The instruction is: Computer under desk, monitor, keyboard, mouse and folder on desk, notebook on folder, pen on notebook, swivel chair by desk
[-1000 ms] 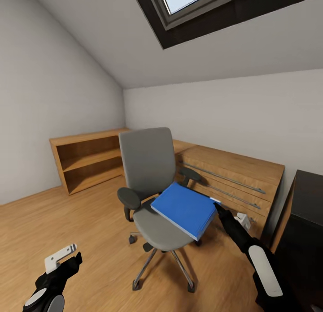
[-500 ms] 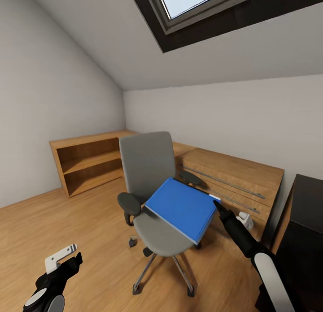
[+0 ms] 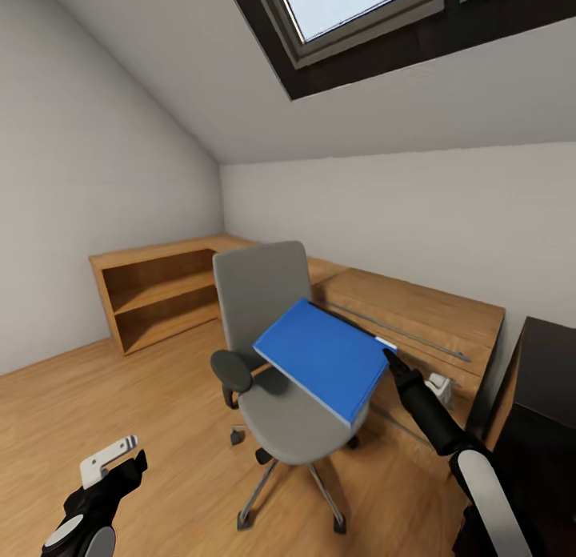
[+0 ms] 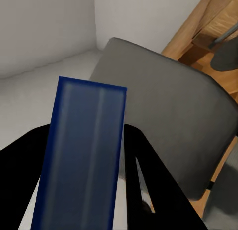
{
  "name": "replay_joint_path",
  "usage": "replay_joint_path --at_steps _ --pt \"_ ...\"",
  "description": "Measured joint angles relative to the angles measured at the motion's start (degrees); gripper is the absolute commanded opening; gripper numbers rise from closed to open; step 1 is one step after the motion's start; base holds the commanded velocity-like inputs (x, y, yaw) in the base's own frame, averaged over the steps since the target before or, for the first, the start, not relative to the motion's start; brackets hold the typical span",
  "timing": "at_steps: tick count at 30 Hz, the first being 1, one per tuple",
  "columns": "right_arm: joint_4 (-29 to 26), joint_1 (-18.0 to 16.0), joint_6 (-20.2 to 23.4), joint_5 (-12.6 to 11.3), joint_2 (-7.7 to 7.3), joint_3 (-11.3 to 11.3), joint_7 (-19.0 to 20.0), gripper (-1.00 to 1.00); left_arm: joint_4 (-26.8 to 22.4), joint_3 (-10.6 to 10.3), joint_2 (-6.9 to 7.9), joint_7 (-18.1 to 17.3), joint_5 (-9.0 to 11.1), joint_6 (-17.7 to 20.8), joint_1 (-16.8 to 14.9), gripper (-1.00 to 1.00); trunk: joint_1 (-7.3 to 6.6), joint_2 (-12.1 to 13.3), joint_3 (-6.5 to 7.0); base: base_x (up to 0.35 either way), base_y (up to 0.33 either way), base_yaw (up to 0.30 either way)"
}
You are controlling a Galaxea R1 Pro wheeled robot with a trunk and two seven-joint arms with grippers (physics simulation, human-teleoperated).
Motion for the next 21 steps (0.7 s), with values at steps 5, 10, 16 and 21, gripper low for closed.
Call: replay_joint_path --at_steps 5,10,16,21 --pt "-0.02 0.0 -0.03 -0.04 0.0 -0.04 0.07 -1.0 -0.02 -0.05 -0.02 0.0 -0.01 0.02 0.0 1.0 -1.1 1.99 0.89 -0.328 0.0 0.0" --pt "-0.03 0.0 -0.03 -0.04 -0.07 -0.09 0.08 -1.0 -0.02 -1.08 -0.05 0.0 0.0 0.01 0.0 1.0 -2.2 3.99 1.79 -0.335 0.0 -0.059" --pt "-0.04 0.01 -0.09 -0.03 -0.08 -0.13 0.07 -1.0 -0.01 -1.85 -0.01 0.0 -0.02 0.02 -0.01 1.0 -3.52 6.4 2.77 -0.335 0.0 -0.208" --pt "-0.04 0.01 -0.12 -0.02 -0.09 -0.2 0.14 -1.0 -0.01 -1.93 0.0 0.0 -0.05 0.02 -0.01 1.0 -4.64 8.41 3.55 -0.211 0.0 -0.232"
